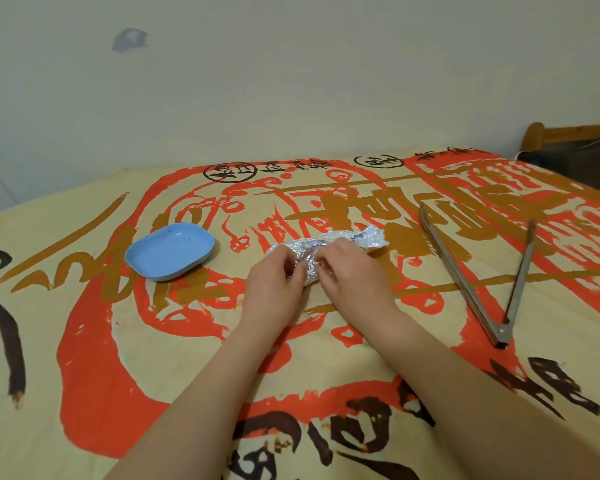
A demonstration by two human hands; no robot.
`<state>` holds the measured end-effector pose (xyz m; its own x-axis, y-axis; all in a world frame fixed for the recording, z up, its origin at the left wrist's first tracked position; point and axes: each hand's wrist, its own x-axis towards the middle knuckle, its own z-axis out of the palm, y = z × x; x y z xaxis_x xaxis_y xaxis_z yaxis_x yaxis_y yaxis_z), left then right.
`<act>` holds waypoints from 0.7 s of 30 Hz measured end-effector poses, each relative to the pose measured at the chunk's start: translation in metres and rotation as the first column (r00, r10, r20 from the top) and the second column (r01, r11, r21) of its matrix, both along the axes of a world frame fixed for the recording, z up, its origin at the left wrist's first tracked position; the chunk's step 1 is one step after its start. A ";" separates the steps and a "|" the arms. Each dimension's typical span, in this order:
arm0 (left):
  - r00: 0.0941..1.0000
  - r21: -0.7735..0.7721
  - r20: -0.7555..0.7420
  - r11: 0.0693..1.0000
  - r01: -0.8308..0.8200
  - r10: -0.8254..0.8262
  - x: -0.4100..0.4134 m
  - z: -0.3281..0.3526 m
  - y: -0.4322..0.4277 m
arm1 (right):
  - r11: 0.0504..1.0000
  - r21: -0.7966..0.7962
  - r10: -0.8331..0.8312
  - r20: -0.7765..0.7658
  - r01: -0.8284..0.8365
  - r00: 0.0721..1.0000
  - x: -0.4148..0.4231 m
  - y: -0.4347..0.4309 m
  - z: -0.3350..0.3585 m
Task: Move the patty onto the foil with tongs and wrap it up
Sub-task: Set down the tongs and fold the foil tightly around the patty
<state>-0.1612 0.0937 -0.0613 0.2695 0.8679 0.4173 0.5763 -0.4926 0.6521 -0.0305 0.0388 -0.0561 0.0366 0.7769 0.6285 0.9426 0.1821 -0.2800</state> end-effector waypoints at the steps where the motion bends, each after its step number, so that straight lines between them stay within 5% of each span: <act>1: 1.000 -0.005 0.018 1.000 0.003 -0.003 0.000 0.000 0.000 | 0.999 -0.023 0.028 0.014 -0.027 1.000 -0.001 0.001 -0.001; 9: 0.999 0.081 0.016 0.996 0.046 -0.047 -0.002 -0.008 0.005 | 0.975 -0.194 0.132 0.100 -0.110 0.986 0.002 0.003 -0.009; 16: 0.896 0.144 -0.444 0.986 0.083 -0.010 -0.003 -0.009 0.005 | 0.935 -0.321 0.181 0.064 -0.152 0.981 0.002 0.006 -0.015; 21: 0.833 0.037 -0.552 0.997 0.066 -0.035 -0.007 -0.014 0.005 | 0.924 -0.356 0.173 0.066 -0.139 0.983 0.002 0.005 -0.015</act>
